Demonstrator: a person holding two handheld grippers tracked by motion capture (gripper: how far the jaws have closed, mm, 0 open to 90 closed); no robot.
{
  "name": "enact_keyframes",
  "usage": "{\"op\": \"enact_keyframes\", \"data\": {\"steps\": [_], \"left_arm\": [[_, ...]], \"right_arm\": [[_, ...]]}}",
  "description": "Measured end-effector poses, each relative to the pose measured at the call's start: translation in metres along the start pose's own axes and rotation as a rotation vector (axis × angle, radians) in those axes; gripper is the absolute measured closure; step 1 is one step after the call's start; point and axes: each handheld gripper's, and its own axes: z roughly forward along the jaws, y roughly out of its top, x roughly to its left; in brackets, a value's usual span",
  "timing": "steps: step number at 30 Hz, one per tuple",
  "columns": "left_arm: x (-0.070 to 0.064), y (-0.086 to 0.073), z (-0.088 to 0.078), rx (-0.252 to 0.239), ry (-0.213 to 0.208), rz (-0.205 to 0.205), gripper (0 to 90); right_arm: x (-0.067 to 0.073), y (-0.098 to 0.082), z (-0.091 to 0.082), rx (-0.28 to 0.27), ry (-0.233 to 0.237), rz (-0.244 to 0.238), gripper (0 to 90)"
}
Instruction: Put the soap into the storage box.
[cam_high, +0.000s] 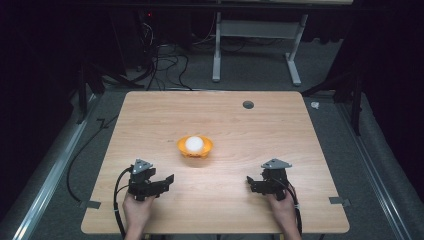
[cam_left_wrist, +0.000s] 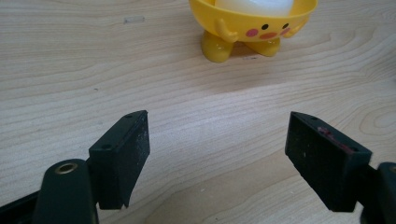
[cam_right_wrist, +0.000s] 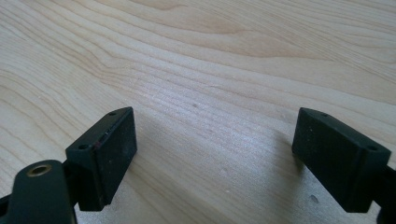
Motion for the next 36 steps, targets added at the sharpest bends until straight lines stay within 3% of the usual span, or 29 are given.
{"op": "enact_keyframes", "data": {"steps": [7, 22, 28, 36], "left_arm": [[0.000, -0.004, 0.004, 0.006, -0.005, -0.015, 22.6], [0.000, -0.013, 0.015, 0.028, 0.027, -0.016, 22.7], [-0.003, -0.015, 0.021, 0.043, 0.053, 0.015, 22.4], [-0.005, -0.016, 0.027, 0.044, 0.052, 0.042, 21.8]], "right_arm": [[0.000, 0.000, 0.000, 0.000, 0.000, 0.000, 14.6], [0.000, 0.000, 0.000, 0.000, 0.000, 0.000, 14.6], [0.000, 0.000, 0.000, 0.000, 0.000, 0.000, 14.6], [0.000, 0.000, 0.000, 0.000, 0.000, 0.000, 14.5]]}}
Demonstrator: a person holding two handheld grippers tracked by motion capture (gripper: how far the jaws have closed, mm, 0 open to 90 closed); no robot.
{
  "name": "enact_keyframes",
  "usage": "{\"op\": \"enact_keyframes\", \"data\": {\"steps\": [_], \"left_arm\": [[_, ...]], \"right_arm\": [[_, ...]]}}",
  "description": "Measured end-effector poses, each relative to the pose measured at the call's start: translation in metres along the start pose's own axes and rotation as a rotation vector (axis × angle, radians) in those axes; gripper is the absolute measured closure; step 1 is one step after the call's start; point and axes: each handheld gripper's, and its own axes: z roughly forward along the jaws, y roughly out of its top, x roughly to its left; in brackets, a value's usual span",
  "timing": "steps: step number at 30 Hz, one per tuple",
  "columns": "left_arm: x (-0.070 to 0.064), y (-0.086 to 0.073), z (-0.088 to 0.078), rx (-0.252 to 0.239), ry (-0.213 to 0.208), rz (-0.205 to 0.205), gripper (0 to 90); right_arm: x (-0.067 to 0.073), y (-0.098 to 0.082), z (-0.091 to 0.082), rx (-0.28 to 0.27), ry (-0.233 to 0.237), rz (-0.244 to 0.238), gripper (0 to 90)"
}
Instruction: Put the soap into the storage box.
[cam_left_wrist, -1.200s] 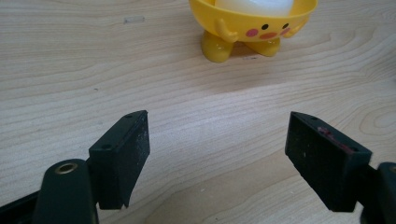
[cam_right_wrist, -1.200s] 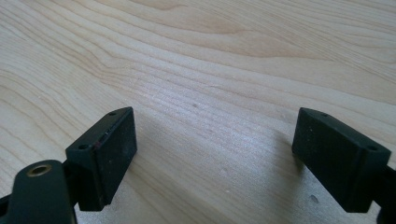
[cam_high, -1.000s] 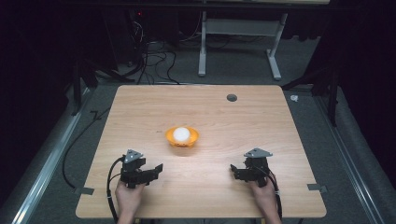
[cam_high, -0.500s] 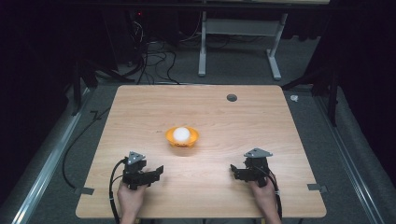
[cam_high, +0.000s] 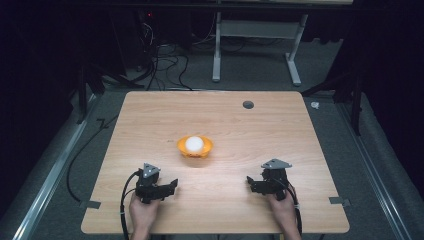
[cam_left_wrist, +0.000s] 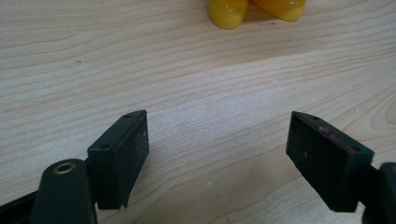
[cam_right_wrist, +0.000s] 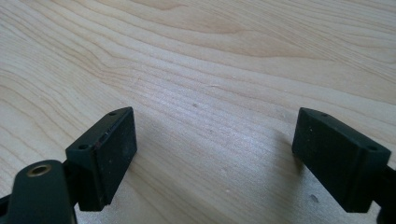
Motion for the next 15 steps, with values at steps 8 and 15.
{"op": "enact_keyframes", "data": {"steps": [8, 15], "left_arm": [[-0.0019, 0.0001, 0.0039, -0.006, 0.016, 0.010, 21.8], [-0.0049, 0.0001, 0.0076, -0.013, 0.030, 0.030, 21.8]], "right_arm": [[0.0000, 0.0000, 0.0000, 0.000, 0.000, 0.000, 14.6], [0.0000, 0.0000, 0.0000, 0.000, 0.000, 0.000, 14.6]]}}
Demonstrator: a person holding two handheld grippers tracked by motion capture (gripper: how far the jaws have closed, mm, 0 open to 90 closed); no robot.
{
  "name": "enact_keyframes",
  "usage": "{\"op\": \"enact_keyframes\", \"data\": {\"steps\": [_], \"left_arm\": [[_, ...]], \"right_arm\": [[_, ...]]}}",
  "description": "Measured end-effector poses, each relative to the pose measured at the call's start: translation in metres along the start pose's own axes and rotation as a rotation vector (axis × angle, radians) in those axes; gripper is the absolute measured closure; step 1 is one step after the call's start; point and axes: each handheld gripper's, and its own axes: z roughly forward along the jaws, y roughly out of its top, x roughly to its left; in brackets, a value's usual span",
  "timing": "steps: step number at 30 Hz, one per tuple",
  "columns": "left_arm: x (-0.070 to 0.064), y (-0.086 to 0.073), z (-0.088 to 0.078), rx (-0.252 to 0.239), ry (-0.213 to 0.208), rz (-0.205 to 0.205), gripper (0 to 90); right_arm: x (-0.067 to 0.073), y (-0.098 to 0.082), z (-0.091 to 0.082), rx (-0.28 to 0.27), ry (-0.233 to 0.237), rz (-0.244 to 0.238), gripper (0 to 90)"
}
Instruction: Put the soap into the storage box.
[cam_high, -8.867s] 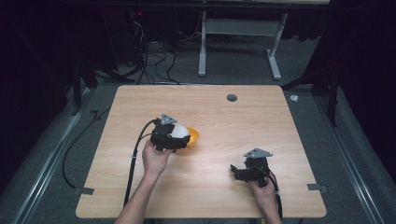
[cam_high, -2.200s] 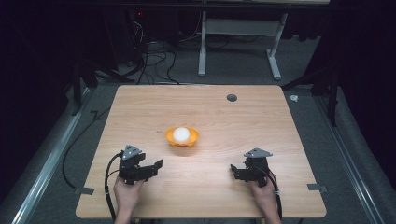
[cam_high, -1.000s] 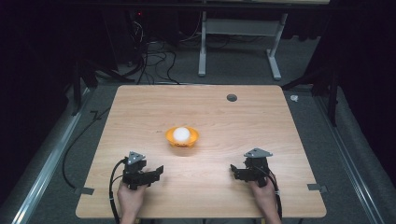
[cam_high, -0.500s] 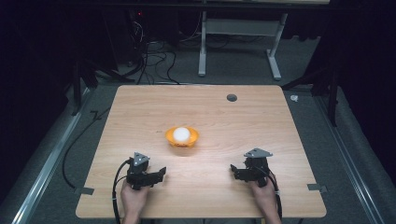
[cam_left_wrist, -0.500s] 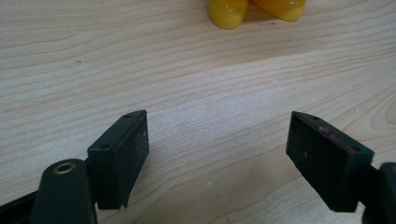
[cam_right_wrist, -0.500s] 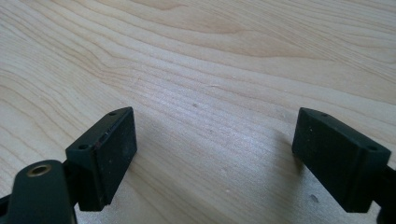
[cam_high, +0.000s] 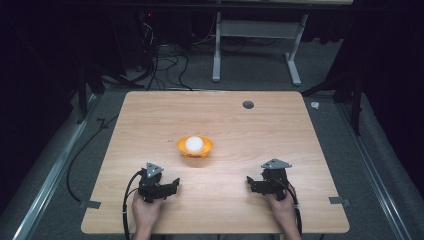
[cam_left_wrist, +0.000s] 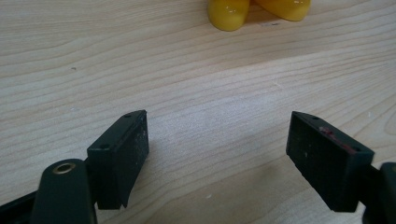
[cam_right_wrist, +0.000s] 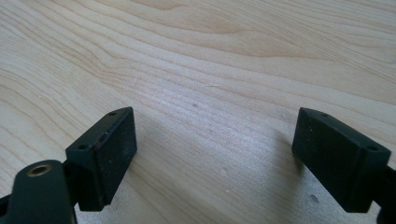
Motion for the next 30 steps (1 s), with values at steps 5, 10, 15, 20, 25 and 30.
{"op": "enact_keyframes", "data": {"steps": [5, 10, 15, 20, 25, 30], "left_arm": [[-0.0006, 0.0000, 0.0031, -0.001, 0.010, 0.000, 21.7], [-0.0025, -0.0004, 0.0048, -0.007, 0.026, 0.014, 21.6], [-0.0063, -0.0012, 0.0069, -0.007, 0.052, 0.043, 21.0], [-0.0077, -0.0006, 0.0083, -0.001, 0.059, 0.053, 19.2], [-0.0086, 0.0002, 0.0094, 0.001, 0.063, 0.053, 17.7], [-0.0089, 0.0003, 0.0095, 0.002, 0.065, 0.050, 17.7]], "right_arm": [[0.0000, 0.0000, 0.0000, 0.000, 0.000, 0.000, 14.5], [0.0001, 0.0000, 0.0000, 0.000, 0.000, 0.001, 14.6], [0.0000, 0.0000, 0.0000, 0.000, 0.000, 0.000, 14.6], [0.0000, 0.0000, 0.0001, -0.001, -0.001, -0.001, 14.6], [-0.0001, 0.0000, 0.0001, -0.001, -0.001, -0.001, 14.6], [0.0000, -0.0001, 0.0000, -0.001, -0.002, 0.002, 14.6]]}}
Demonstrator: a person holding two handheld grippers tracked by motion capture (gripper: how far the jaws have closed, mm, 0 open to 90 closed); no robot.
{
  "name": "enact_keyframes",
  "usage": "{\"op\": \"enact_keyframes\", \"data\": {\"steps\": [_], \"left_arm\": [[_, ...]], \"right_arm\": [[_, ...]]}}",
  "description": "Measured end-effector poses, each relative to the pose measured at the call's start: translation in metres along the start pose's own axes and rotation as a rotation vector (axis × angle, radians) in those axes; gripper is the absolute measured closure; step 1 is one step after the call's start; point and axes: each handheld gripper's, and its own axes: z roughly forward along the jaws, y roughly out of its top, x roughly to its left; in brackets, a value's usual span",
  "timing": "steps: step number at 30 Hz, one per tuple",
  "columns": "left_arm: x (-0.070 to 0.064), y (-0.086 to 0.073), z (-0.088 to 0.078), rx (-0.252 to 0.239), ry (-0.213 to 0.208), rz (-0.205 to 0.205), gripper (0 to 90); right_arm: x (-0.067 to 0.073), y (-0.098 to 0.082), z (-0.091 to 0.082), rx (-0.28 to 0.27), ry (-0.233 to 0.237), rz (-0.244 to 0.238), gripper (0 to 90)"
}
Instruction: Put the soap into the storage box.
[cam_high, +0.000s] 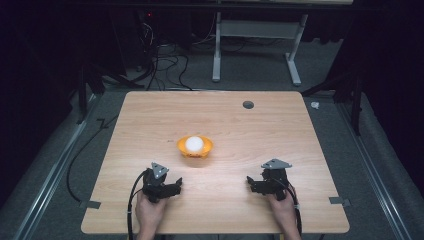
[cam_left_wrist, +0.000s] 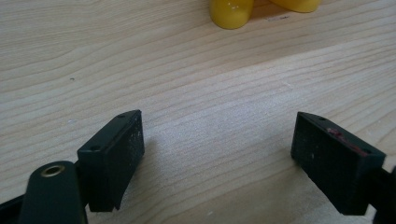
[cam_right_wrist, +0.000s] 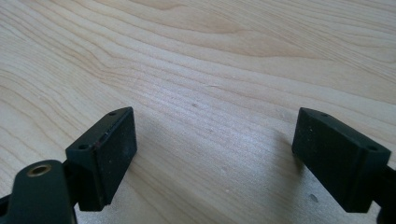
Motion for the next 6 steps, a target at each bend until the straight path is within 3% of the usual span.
{"op": "enact_keyframes", "data": {"steps": [6], "left_arm": [[-0.0003, 0.0000, 0.0002, -0.002, 0.003, -0.003, 17.7]], "right_arm": [[0.0001, 0.0000, 0.0000, -0.001, -0.001, 0.003, 14.6]]}}
